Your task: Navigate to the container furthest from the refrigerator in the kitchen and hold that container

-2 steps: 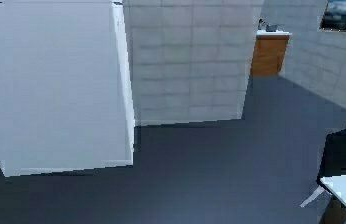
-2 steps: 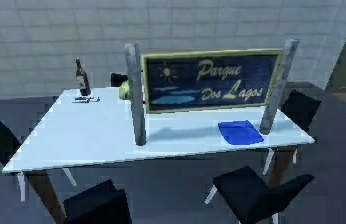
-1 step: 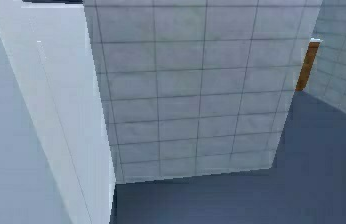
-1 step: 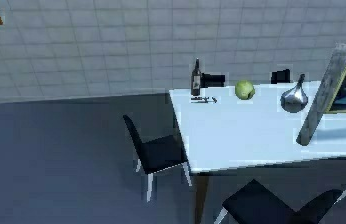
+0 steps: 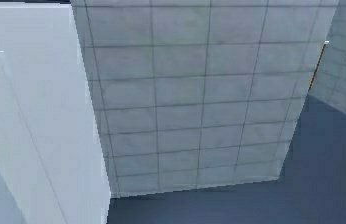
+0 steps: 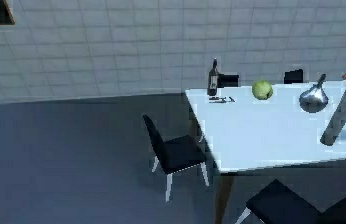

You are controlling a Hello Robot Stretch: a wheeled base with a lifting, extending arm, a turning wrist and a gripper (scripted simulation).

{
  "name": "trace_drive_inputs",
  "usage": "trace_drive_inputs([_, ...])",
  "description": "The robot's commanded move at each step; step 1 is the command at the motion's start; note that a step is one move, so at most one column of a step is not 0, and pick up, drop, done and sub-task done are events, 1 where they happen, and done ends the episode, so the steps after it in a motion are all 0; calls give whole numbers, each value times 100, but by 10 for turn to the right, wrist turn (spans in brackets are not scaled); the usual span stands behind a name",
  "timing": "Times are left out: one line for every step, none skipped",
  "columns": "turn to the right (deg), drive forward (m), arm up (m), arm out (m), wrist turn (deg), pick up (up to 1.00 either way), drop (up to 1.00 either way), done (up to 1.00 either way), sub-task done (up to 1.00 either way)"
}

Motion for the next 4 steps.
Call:
trace_drive_inputs([360,0,0,0,0,0,0,0,0])
trace_drive_inputs([0,100,0,0,0,0,0,0,0])
trace_drive_inputs([360,0,0,0,0,0,0,0,0])
trace_drive_inputs([0,35,0,0,0,0,0,0,0])
